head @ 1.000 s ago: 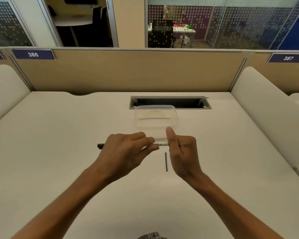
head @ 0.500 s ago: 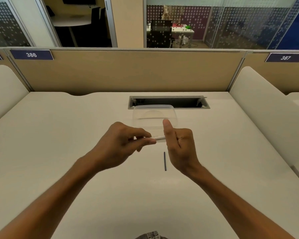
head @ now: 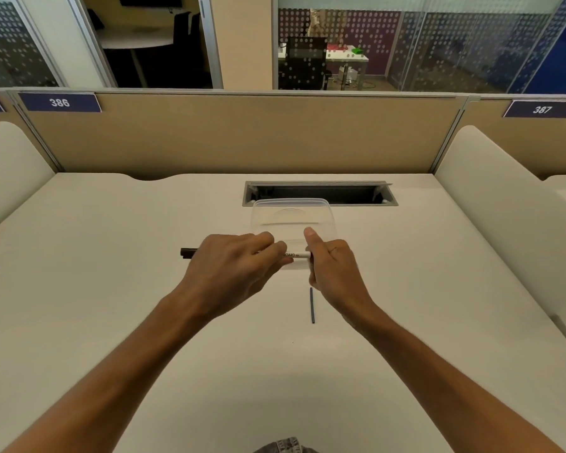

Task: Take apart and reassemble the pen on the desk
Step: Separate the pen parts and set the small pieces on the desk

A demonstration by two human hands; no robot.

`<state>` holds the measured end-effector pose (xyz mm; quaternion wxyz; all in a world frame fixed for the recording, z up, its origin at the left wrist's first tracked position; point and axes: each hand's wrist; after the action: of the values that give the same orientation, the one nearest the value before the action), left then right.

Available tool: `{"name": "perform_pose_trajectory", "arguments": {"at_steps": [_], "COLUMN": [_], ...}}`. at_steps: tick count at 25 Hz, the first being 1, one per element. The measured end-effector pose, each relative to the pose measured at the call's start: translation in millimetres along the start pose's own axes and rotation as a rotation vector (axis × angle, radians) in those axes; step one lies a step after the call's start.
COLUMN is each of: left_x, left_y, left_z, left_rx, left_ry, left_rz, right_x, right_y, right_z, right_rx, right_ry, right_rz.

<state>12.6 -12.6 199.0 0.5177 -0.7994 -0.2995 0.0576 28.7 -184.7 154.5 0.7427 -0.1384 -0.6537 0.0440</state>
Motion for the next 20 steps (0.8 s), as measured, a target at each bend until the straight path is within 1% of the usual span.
{"name": "perform_pose_trajectory", "arguments": {"at_steps": [1,2,3,4,6,8,9,10,12,13,14,15,16,17,19,20], "left_x": [0,1,1,2,4,5,5,7,14,17,20,21,21,19,12,8], "left_y": [4,7,9,10,8,2,-1,-6,-18,-22,-25,-27,-27,-25,-21,-17], "left_z": [1,2,3,4,4,1,-2,-4,-7,-8,-7,-8,-8,-9,-10,-10], "left_rx": [0.017,0.023,0.025,0.025,0.011,-0.037,-0.045,-0.03,0.097,0.186,0.257,0.289,0.281,0.24,0.109,0.038], "left_ry": [0.014,0.022,0.021,0.014,-0.043,-0.162,-0.241,-0.319,-0.426,-0.446,-0.446,-0.446,-0.455,-0.478,-0.518,-0.517], "left_rz": [-0.024,-0.027,-0.015,0.007,0.098,0.302,0.484,0.715,1.149,1.277,1.348,1.374,1.365,1.339,1.237,1.144], "right_x": [-1,-2,-3,-3,-5,-2,1,5,11,12,13,13,13,13,12,10], "right_y": [1,2,2,2,3,0,-2,-7,-16,-19,-20,-21,-21,-20,-17,-14], "right_z": [-3,-4,-5,-5,-3,0,1,2,4,3,3,2,2,2,4,5], "right_rx": [0.054,0.094,0.11,0.103,0.05,-0.003,-0.022,-0.046,-0.137,-0.186,-0.224,-0.261,-0.292,-0.308,-0.289,-0.273], "right_ry": [0.126,0.191,0.202,0.174,0.043,-0.165,-0.308,-0.482,-0.875,-1.046,-1.153,-1.202,-1.208,-1.169,-0.99,-0.853], "right_rz": [-0.012,-0.023,-0.023,-0.015,-0.015,-0.048,-0.049,-0.014,0.173,0.251,0.293,0.313,0.322,0.321,0.256,0.195]}}
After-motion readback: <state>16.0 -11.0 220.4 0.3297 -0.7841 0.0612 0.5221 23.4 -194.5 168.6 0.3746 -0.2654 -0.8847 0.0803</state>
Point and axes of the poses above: each hand's wrist, its own z-axis away from the middle knuckle, its own y-axis out of the palm, x = y × z, and after that the axes turned 12 degrees about y, right-handed
